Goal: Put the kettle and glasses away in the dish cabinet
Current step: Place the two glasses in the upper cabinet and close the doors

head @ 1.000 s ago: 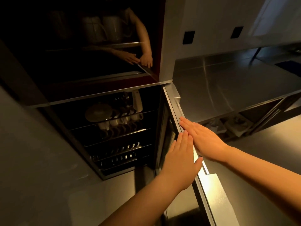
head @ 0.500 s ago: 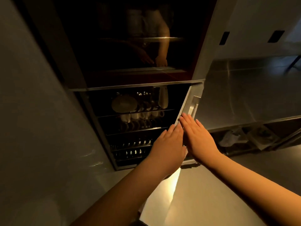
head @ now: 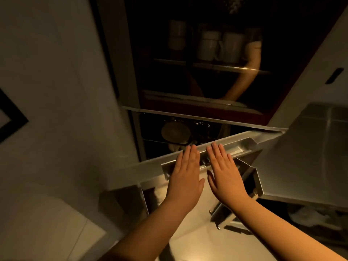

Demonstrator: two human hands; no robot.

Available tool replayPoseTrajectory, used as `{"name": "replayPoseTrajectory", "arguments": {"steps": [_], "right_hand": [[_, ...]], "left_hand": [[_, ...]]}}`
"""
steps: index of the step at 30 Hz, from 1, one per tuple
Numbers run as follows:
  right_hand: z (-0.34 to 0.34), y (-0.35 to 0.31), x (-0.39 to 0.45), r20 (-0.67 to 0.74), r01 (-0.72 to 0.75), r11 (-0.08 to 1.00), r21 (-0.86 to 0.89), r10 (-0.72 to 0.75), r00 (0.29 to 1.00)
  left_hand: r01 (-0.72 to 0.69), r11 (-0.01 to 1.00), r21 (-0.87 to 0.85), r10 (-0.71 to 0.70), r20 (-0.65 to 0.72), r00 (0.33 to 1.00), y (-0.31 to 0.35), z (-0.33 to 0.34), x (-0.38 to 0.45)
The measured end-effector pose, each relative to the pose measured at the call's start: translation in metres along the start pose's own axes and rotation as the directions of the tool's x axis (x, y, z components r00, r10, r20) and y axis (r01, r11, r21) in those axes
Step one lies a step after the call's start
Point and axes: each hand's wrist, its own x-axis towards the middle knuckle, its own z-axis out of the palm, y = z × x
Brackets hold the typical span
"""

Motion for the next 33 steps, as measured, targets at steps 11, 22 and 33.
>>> {"name": "replayPoseTrajectory", "arguments": {"steps": [11, 22, 33], "right_hand": [[0.037, 0.019, 0.042, 0.037, 0.125, 0.991, -0.053, -0.124, 0.992], [0.049, 0.012, 0.083, -0.039, 0.019, 0.997, -0.078, -0.022, 0.999], [0.061, 0.015, 0.104, -0.077, -0.020, 0.997, -0.078, 0.014, 0.997]], "left_hand": [[-0.010, 1.000, -0.020, 0.009, -0.040, 0.999, -0.042, 0.039, 0.054], [-0.120, 0.985, -0.124, 0.120, -0.004, 0.993, -0.070, 0.058, 0.100], [-0.147, 0.977, -0.153, 0.143, -0.039, 0.989, -0.080, 0.064, 0.125]]}}
